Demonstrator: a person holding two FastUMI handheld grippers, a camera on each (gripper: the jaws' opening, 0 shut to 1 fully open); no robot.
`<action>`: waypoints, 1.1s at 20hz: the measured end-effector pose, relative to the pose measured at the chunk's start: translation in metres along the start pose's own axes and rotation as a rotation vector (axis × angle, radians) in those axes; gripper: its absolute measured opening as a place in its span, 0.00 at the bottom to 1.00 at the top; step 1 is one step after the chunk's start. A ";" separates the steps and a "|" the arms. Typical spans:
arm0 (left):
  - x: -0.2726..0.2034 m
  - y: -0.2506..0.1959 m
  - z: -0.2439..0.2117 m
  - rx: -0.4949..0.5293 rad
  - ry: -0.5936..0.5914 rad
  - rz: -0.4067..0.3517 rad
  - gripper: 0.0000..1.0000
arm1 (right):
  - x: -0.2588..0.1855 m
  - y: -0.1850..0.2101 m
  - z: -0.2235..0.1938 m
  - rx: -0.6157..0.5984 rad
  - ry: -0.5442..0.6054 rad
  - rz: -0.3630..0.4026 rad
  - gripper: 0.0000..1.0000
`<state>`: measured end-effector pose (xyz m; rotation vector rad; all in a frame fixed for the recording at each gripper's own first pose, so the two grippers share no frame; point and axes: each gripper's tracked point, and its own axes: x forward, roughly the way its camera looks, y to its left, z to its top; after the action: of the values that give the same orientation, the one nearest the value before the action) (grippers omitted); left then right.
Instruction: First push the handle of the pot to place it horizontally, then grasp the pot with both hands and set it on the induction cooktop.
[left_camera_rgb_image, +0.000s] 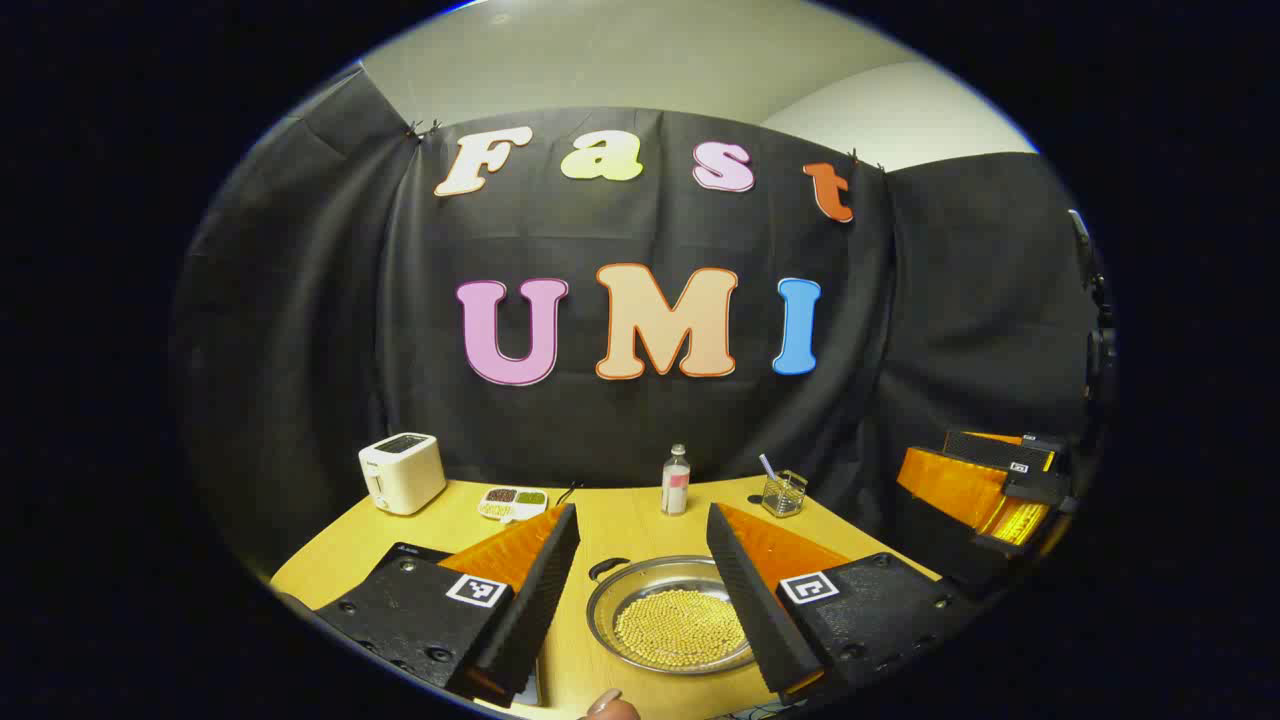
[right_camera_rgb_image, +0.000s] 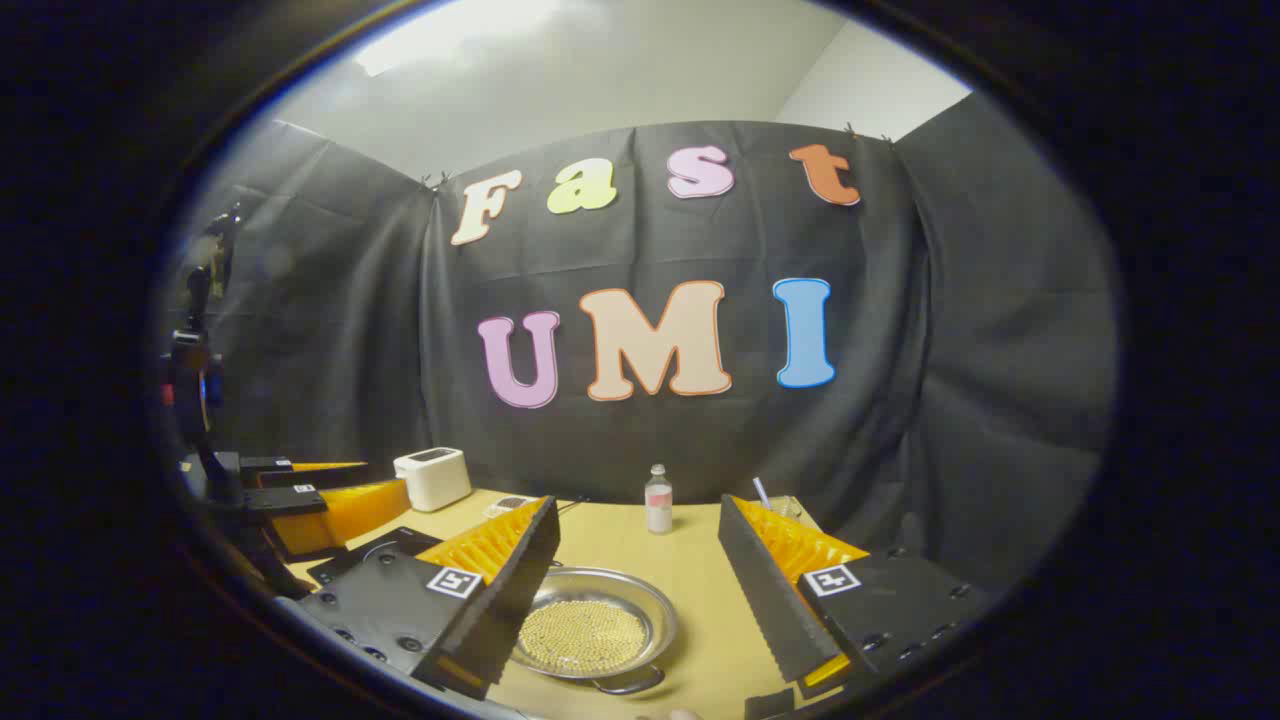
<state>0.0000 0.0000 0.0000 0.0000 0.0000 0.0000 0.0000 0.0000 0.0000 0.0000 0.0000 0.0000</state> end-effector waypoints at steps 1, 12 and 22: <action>0.000 0.000 0.001 -0.001 -0.001 0.004 0.87 | 0.000 -0.001 -0.001 0.004 0.002 -0.002 0.98; 0.006 0.001 0.000 0.014 0.002 -0.002 0.83 | 0.004 0.011 -0.011 -0.013 0.029 0.022 0.97; 0.011 -0.001 -0.001 0.013 0.003 -0.003 0.83 | 0.008 0.007 -0.019 -0.013 0.051 0.011 0.97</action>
<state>0.0114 -0.0013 -0.0013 0.0131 0.0034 -0.0027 0.0081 0.0070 -0.0194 -0.0132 0.0514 0.0111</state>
